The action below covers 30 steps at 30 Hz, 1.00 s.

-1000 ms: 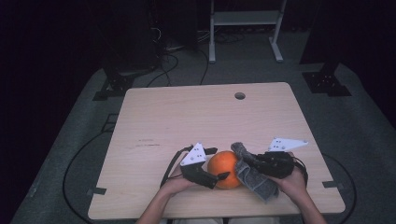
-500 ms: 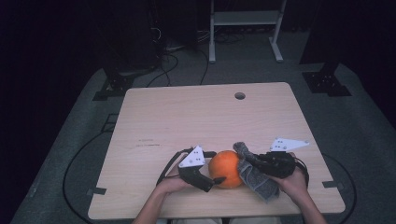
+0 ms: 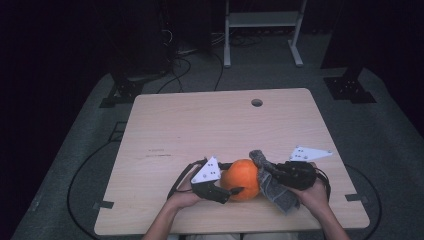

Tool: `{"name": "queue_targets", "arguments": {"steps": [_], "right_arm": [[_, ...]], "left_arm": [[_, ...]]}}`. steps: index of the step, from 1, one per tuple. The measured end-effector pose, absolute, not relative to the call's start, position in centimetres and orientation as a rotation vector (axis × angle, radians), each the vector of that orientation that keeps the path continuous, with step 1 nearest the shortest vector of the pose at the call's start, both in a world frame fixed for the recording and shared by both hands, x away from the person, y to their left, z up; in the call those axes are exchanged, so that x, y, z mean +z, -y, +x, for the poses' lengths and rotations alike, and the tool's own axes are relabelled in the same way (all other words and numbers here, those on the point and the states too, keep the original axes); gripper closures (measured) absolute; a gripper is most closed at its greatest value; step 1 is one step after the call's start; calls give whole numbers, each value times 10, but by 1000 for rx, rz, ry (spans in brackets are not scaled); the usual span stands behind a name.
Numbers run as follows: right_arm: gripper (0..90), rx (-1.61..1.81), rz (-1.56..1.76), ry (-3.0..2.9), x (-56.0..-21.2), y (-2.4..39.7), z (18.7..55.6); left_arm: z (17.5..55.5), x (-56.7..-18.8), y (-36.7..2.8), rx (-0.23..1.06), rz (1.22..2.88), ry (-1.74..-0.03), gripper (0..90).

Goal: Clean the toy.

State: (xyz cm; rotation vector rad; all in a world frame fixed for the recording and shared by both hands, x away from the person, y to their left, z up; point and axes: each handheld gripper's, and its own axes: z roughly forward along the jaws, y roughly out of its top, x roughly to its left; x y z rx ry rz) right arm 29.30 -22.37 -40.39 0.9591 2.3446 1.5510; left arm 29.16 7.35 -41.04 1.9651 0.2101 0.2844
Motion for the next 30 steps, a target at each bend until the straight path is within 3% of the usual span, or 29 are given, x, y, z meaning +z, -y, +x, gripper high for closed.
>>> {"name": "queue_targets", "arguments": {"steps": [4, 15, 18, 22, 30], "right_arm": [[774, 1496, 940, -2363, -408, 215, 293], [777, 1544, 741, -2396, -380, 197, 275], [776, 1535, 714, -2425, -382, 196, 276], [775, 1568, 717, -2468, -386, 202, 280], [773, 1478, 692, -2431, -378, 192, 274]], "left_arm": [[295, -419, -74, 302, 2047, -243, 284], [290, -426, -58, 316, 2031, -298, 273], [291, -426, -60, 287, 2027, -262, 204], [298, -430, -61, 249, 2011, -335, 97], [282, -436, -47, 295, 2058, -217, 219]]}}
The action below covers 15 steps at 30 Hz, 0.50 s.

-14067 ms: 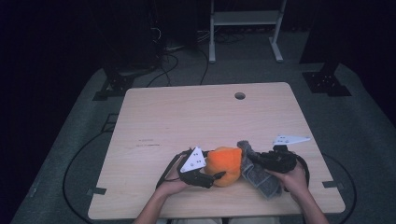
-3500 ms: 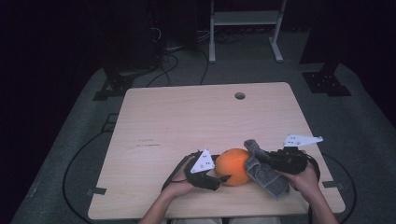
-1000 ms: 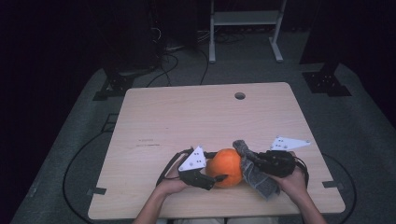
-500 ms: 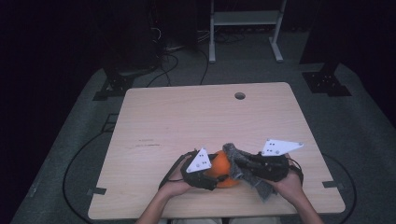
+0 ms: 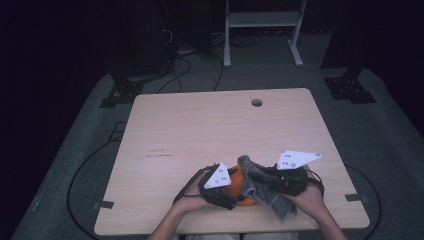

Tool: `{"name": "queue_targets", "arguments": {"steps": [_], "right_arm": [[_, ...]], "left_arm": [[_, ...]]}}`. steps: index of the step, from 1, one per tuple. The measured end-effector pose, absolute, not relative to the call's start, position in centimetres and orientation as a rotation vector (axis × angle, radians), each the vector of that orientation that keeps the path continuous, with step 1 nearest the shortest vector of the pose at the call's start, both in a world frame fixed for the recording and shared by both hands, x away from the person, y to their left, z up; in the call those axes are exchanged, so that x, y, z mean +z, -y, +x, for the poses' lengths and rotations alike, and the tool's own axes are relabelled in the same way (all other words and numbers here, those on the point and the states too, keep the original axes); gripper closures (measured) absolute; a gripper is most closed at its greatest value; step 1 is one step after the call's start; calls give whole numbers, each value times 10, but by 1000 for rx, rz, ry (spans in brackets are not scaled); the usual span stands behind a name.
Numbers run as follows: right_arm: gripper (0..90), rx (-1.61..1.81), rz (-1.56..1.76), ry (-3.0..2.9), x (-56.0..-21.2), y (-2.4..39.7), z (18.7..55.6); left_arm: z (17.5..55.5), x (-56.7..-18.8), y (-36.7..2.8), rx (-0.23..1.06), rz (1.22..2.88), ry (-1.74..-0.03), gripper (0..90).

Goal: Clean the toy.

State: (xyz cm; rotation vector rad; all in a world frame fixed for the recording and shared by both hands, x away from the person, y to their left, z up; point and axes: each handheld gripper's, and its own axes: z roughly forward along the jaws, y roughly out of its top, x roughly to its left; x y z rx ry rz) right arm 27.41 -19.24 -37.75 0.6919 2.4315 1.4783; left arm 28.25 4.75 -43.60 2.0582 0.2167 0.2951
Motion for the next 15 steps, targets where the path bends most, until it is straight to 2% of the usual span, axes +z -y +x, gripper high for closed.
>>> {"name": "queue_targets", "arguments": {"steps": [3, 7, 11, 15], "right_arm": [[775, 1446, 697, -2426, -381, 196, 280], [777, 1449, 755, -2414, -386, 211, 283], [777, 1430, 757, -2448, -386, 215, 280], [777, 1444, 684, -2481, -379, 202, 272]], "left_arm": [[280, -434, -48, 336, 2065, -203, 210], [286, -434, -49, 296, 2035, -255, 164], [283, -437, -45, 323, 2042, -232, 173], [275, -437, -40, 390, 2075, -168, 190]]}}
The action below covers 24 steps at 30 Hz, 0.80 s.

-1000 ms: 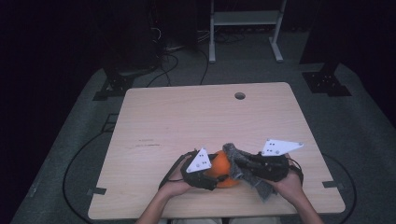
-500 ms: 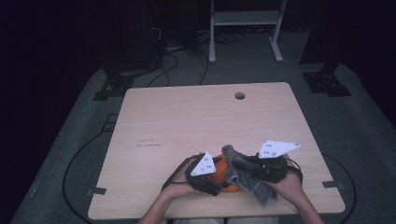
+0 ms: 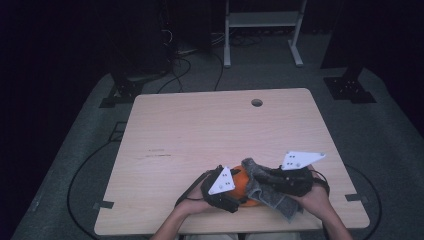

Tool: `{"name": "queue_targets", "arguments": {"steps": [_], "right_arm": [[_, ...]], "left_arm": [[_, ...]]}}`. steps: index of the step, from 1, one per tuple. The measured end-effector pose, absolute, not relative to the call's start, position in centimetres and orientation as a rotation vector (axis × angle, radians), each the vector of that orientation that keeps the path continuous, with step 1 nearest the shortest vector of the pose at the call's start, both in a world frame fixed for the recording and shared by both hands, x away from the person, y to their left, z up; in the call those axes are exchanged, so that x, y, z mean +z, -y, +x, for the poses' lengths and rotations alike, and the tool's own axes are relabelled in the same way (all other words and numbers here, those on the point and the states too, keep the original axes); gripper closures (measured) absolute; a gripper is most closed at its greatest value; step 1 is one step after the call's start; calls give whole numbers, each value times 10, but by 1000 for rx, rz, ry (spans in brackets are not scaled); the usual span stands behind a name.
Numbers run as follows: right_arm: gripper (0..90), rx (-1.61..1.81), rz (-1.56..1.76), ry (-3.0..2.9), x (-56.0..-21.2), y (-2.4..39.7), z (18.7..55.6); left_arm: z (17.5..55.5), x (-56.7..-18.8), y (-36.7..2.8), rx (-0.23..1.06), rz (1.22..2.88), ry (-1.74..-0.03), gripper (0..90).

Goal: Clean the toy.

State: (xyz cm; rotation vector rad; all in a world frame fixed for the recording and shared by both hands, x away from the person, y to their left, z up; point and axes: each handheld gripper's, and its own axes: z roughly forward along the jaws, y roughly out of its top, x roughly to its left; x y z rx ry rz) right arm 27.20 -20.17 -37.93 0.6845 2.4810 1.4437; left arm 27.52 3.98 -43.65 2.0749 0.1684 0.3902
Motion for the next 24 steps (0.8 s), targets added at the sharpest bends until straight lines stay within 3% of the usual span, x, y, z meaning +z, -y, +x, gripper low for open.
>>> {"name": "queue_targets", "arguments": {"steps": [5, 17, 24], "right_arm": [[776, 1406, 642, -2452, -373, 188, 268], [778, 1399, 793, -2453, -386, 220, 281], [776, 1413, 667, -2473, -374, 195, 268]], "left_arm": [[269, -437, -37, 418, 2093, -106, 208], [279, -436, -46, 379, 2055, -181, 180], [275, -436, -43, 387, 2093, -117, 173]]}}
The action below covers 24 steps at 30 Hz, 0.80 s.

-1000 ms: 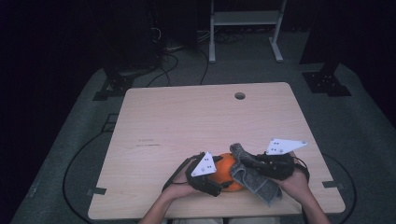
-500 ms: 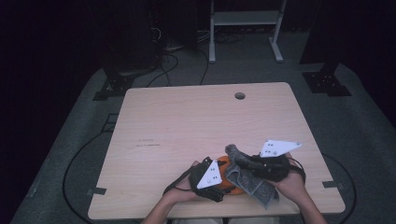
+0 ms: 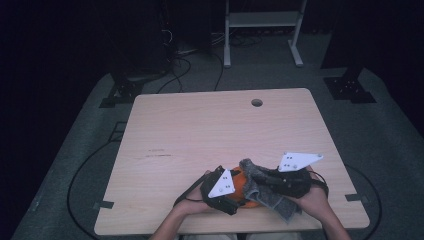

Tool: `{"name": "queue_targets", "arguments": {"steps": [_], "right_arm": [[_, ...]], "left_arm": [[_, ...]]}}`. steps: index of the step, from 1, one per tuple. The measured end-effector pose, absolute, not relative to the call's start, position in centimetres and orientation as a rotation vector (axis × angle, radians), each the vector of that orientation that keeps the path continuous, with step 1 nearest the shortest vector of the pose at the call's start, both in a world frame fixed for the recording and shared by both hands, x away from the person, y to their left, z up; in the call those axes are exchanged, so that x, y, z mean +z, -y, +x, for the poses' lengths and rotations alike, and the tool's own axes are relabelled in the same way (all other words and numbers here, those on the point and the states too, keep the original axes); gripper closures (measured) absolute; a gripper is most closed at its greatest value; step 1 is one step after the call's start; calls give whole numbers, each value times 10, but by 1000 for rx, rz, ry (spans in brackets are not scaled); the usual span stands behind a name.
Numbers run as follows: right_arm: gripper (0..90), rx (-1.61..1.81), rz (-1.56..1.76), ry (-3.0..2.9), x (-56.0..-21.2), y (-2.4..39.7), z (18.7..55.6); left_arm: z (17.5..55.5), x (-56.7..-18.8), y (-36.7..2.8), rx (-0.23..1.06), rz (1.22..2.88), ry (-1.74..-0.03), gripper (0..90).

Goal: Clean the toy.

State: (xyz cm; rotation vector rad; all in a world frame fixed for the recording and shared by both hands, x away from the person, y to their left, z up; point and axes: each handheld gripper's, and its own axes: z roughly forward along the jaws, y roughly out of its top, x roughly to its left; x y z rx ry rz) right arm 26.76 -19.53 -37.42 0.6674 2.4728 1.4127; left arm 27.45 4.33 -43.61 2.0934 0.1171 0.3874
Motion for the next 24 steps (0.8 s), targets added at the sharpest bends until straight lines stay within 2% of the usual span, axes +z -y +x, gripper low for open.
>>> {"name": "queue_targets", "arguments": {"steps": [13, 21, 24], "right_arm": [[778, 1435, 835, -2459, -396, 223, 285], [777, 1358, 704, -2477, -376, 193, 269], [776, 1381, 723, -2445, -379, 191, 273]], "left_arm": [[280, -435, -50, 375, 2083, -143, 177], [270, -435, -45, 413, 2136, -68, 194], [272, -437, -46, 401, 2122, -85, 193]]}}
